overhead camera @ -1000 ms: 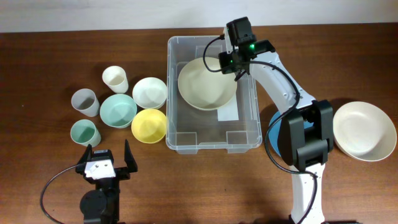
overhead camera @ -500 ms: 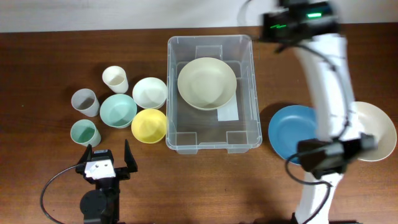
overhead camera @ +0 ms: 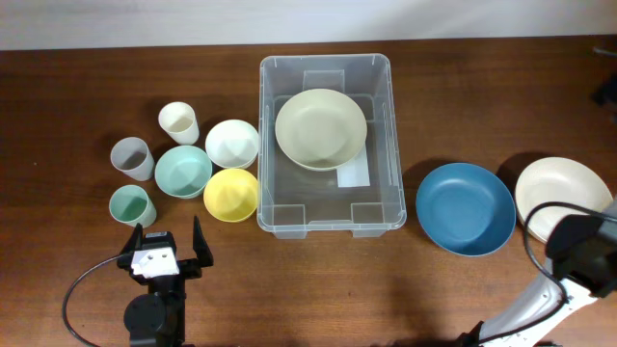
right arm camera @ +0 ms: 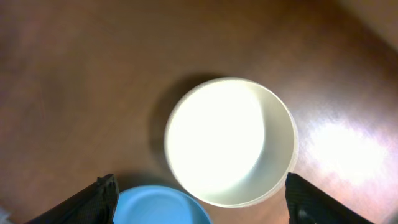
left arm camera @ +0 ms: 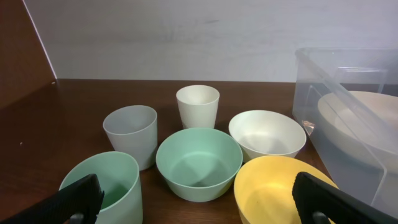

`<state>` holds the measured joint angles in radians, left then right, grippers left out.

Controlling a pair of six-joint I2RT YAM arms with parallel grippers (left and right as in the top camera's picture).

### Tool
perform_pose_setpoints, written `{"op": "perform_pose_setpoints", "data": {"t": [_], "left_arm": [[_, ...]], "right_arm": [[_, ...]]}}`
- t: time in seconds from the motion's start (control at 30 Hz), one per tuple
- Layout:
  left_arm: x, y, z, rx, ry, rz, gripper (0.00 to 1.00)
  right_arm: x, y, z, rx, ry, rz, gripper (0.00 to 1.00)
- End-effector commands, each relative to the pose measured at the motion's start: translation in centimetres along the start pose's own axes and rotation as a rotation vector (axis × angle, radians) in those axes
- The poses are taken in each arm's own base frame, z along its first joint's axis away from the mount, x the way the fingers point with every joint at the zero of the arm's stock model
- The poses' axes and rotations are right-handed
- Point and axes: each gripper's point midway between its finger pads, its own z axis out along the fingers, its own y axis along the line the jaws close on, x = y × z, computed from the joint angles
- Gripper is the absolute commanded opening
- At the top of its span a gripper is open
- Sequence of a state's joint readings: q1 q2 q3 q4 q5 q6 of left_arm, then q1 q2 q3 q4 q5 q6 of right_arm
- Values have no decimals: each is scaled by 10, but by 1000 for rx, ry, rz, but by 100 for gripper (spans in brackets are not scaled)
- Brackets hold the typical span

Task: Pack container
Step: 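Move the right gripper to the right cream plate's rim and grasp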

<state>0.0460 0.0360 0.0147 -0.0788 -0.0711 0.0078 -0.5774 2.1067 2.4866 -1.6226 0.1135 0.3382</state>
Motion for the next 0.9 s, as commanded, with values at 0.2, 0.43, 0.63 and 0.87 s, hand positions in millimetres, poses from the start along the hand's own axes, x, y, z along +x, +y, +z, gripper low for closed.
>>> {"op": "perform_pose_setpoints", "data": {"t": [0.2,0.43,0.63,0.87], "left_arm": [[1,-2,0,8,-4,15,100],[1,-2,0,7,-4,15,100],[0,-2,0,7,-4,15,100],[1,-2,0,7,-4,15,100]], "right_arm": [[45,-82,90,103,288,111,88],[85,-99,150,104,398,133,88],[101,-104,176,110,413,139,89],[102,-112,178,158,403,127,92]]}}
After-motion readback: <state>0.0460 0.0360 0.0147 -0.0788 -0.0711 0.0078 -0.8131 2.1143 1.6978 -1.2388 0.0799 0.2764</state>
